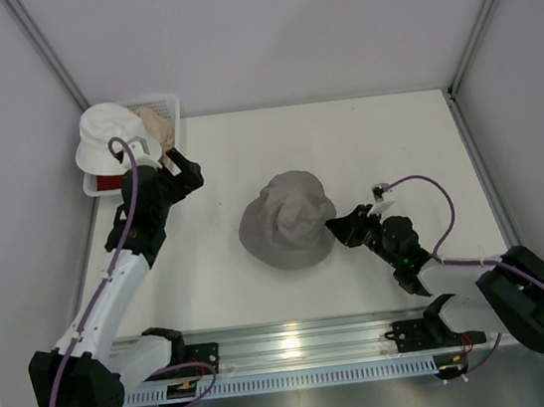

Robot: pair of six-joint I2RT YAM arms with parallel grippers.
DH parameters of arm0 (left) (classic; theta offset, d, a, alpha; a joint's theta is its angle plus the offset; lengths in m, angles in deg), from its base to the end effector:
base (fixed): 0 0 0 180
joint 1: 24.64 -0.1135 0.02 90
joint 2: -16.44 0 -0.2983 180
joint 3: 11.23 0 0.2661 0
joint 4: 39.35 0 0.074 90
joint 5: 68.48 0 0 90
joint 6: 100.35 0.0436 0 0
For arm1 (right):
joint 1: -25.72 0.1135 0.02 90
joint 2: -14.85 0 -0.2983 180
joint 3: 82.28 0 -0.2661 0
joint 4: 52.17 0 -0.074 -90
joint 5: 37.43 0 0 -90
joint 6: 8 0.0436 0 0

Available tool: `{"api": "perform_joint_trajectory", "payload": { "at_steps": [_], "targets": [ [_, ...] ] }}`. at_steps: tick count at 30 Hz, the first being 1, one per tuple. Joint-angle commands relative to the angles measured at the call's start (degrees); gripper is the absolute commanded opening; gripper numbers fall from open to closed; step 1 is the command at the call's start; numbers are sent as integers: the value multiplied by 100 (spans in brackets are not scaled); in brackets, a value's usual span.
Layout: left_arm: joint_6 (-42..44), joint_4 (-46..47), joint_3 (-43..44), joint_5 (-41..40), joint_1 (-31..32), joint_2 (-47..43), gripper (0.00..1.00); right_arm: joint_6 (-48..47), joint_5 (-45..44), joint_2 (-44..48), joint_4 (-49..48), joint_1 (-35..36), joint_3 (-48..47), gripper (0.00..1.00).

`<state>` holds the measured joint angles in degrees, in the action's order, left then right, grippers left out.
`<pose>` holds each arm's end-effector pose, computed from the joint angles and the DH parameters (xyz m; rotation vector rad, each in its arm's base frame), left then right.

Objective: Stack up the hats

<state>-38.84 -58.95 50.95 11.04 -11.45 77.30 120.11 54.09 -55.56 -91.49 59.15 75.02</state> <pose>0.2469 -0.0497 0.3435 -0.3764 1.8596 -0.3246 0.1791 0.1196 0.1805 0.0532 1.8106 0.9335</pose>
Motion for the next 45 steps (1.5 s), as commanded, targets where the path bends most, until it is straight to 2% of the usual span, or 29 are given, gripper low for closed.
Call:
{"api": "perform_joint_trajectory", "payload": {
  "at_steps": [1, 2, 3, 5, 6, 8, 9, 11, 12, 14, 15, 16, 17, 21, 24, 30, 36, 39, 42, 43, 45],
  "targets": [
    [27, 244, 420, 125, -141, 118, 100, -330, -134, 753, 837, 14, -272, 28],
    [54, 226, 464, 99, -176, 171, 99, -374, -195, 1009, 1137, 14, -376, 36],
    [89, 183, 664, -14, -255, 233, 99, -400, -561, 1290, 1810, 14, -438, 50],
    [98, 77, 806, -59, -387, 460, 100, -566, -906, 2134, 2464, 14, -518, 71],
    [115, 33, 1086, -155, -527, 557, 100, -602, -1195, 2398, 3068, -3, -553, 89],
    [125, -212, 1324, -392, -650, 916, 100, -612, -1443, 3110, 3730, -186, -745, 98],
    [151, -318, 1752, -524, -764, 1049, 100, -620, -1418, 3321, 4272, -310, -834, 99],
    [186, -624, 2062, -805, -879, 1539, 100, -585, -1347, 3813, 4794, -547, -1062, 99],
    [238, -722, 2569, -928, -967, 1717, 99, -559, -1312, 3920, 5197, -792, -1307, 99],
    [309, -950, 2941, -1368, -1046, 2129, 99, -585, -1295, 4113, 5551, -995, -1519, 100],
    [466, -1117, 3508, -1473, -1116, 2541, 100, -611, -1286, 4132, 5674, -1170, -1607, 100],
    [554, -1179, 3679, -1535, -1152, 2745, 99, -699, -1268, 4123, 5693, -1250, -1747, 99],
    [625, -1293, 4229, -1623, -1187, 2938, 100, -752, -1251, 4054, 5675, -1312, -1801, 99],
    [1255, -1348, 5093, -1598, -1293, 3844, 99, -744, -1137, 3685, 5439, -1480, -1889, 99],
    [1722, -1058, 5289, -1528, -1582, 4310, 99, -647, -926, 3404, 5298, -1532, -1942, 99],
    [1891, -1338, 6010, -913, -1934, 5259, 98, -743, -943, 3323, 4876, -1541, -1960, 99],
    [2145, -1461, 6336, -587, -1969, 5946, 98, -674, -890, 3271, 4788, -1532, -1933, 99],
    [2225, -1400, 6265, -701, -1969, 6069, 91, -620, -873, 3209, 4744, -1541, -1933, 99],
    [2304, -1312, 6230, -763, -1978, 6130, 78, -585, -855, 3139, 4709, -1532, -1951, 100],
    [2322, -1295, 6230, -771, -1987, 6131, 68, -559, -855, 3121, 4682, -1541, -1951, 99],
    [2357, -1207, 6151, -806, -1978, 6122, 54, -533, -820, 3086, 4647, -1541, -1968, 99]
  ]
}}
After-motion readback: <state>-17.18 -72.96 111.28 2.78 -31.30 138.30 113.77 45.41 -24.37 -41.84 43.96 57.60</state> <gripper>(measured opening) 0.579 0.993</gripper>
